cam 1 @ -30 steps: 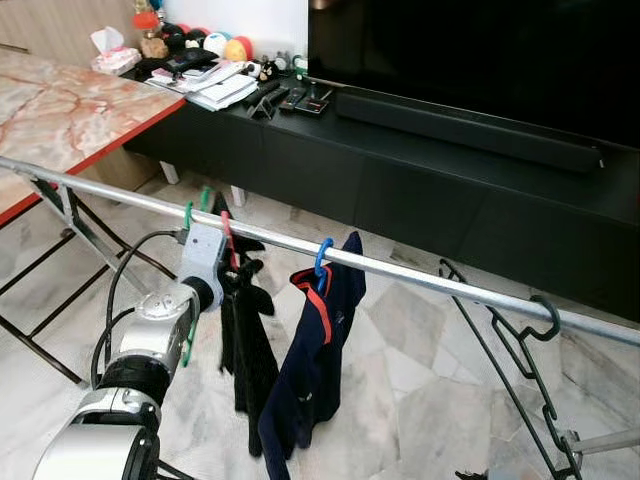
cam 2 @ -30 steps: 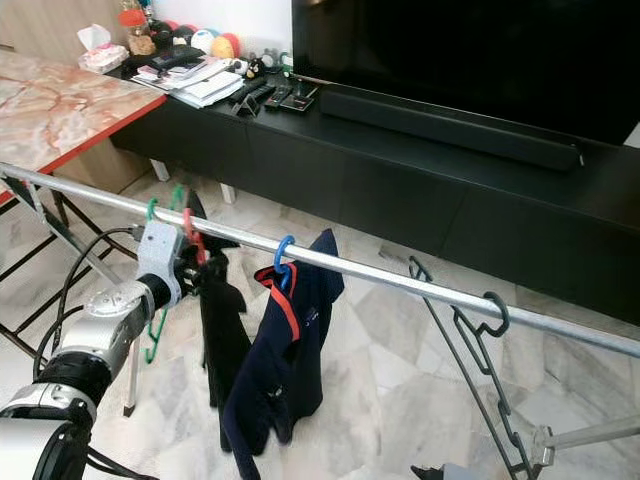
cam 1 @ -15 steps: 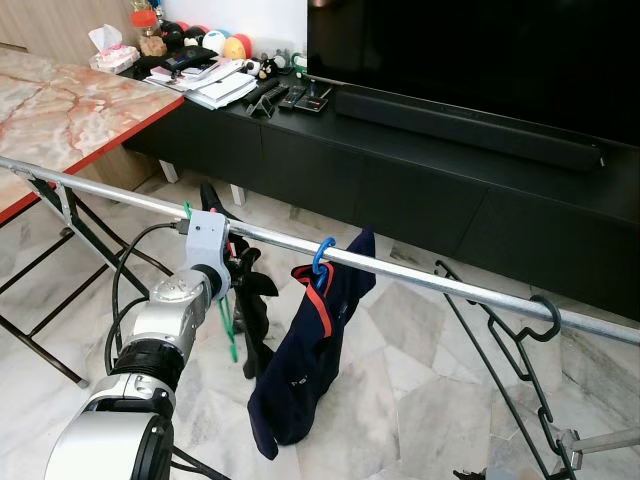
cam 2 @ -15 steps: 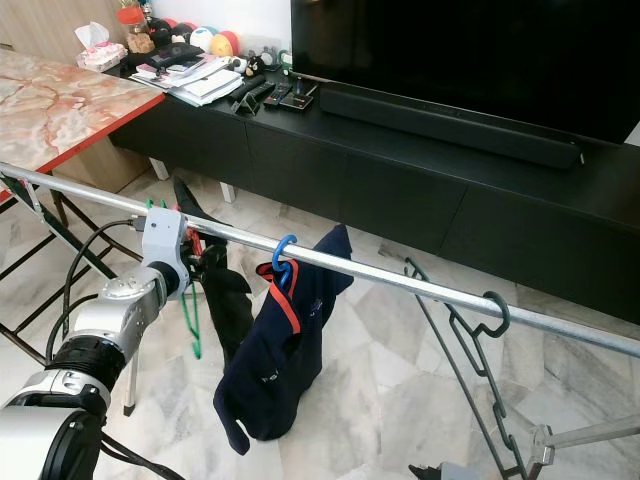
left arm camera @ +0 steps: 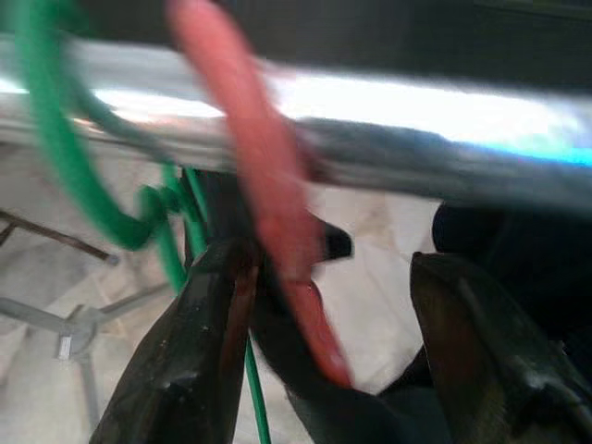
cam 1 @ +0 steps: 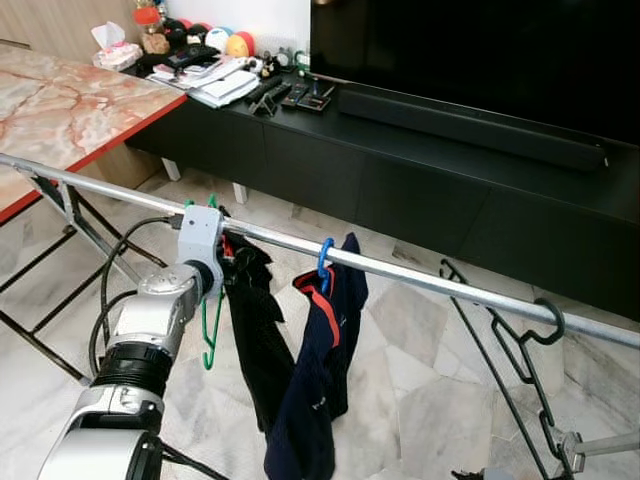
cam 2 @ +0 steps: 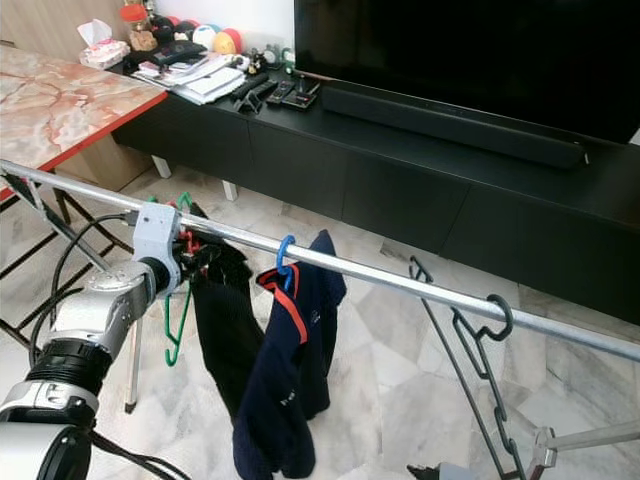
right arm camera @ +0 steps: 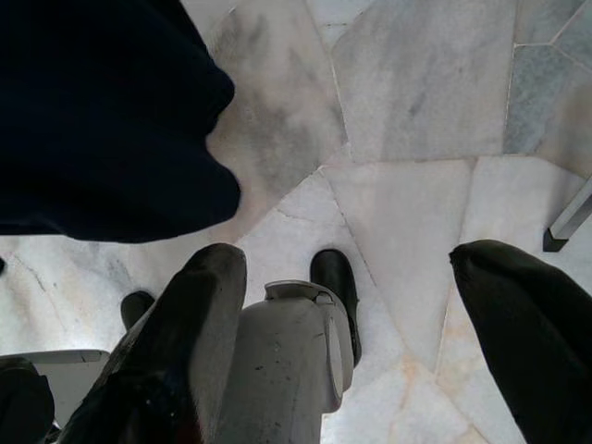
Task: Hang hanger
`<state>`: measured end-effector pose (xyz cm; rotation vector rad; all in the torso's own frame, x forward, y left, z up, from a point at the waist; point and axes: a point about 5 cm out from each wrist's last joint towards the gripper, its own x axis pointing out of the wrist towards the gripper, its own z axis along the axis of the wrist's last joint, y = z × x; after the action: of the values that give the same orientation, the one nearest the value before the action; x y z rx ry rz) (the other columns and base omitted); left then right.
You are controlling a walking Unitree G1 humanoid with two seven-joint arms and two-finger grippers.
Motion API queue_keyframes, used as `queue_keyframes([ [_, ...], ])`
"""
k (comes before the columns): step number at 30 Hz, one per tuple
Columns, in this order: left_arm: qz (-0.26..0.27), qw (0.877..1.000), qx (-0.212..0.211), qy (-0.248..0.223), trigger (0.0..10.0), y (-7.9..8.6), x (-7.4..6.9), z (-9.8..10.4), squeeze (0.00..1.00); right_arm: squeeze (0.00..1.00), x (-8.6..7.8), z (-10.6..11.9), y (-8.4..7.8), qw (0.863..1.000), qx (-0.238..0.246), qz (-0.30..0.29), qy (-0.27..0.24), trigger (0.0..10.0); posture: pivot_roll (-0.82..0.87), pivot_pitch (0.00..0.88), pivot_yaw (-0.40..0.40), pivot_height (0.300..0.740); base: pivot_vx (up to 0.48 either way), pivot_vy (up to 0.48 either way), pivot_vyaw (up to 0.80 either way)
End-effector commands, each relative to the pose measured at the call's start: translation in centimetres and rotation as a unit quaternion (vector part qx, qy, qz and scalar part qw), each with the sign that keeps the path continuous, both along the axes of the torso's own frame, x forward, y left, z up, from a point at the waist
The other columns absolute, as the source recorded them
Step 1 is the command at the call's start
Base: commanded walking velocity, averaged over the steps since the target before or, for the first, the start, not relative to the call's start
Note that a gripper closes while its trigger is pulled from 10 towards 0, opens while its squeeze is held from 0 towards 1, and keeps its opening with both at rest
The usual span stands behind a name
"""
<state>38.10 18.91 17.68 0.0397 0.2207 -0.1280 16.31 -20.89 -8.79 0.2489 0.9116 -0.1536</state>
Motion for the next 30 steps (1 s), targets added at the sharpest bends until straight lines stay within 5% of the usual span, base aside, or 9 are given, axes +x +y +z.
queue_keyframes([
  [1,0.02,1.0,-0.012,0.004,10.0,0.5,-0.2,0.3,0.0,0.0,-0.8,-0.4,0.2,1.0,0.006,-0.002,0.014,10.0,-0.09,0.137,0.002,0.74,0.0,0.0,0.0],
  [8,0.028,0.999,-0.019,0.011,10.0,-0.3,-1.2,0.4,0.0,0.0,-0.8,-0.4,0.2,1.0,0.007,0.0,0.014,10.0,-0.08,0.14,-0.001,0.74,0.0,0.0,0.0],
  [23,0.061,0.997,-0.042,0.023,10.0,-0.5,0.2,-0.3,0.0,0.0,-0.4,-0.2,0.3,1.0,0.006,0.007,0.011,10.0,-0.09,0.145,-0.007,0.74,0.0,0.0,0.0],
  [30,0.015,0.997,-0.069,0.024,10.0,-1.3,0.6,-0.1,0.0,0.0,-0.3,-0.2,0.3,1.0,0.005,0.005,0.009,10.0,-0.1,0.146,-0.004,0.74,0.0,0.0,0.0],
])
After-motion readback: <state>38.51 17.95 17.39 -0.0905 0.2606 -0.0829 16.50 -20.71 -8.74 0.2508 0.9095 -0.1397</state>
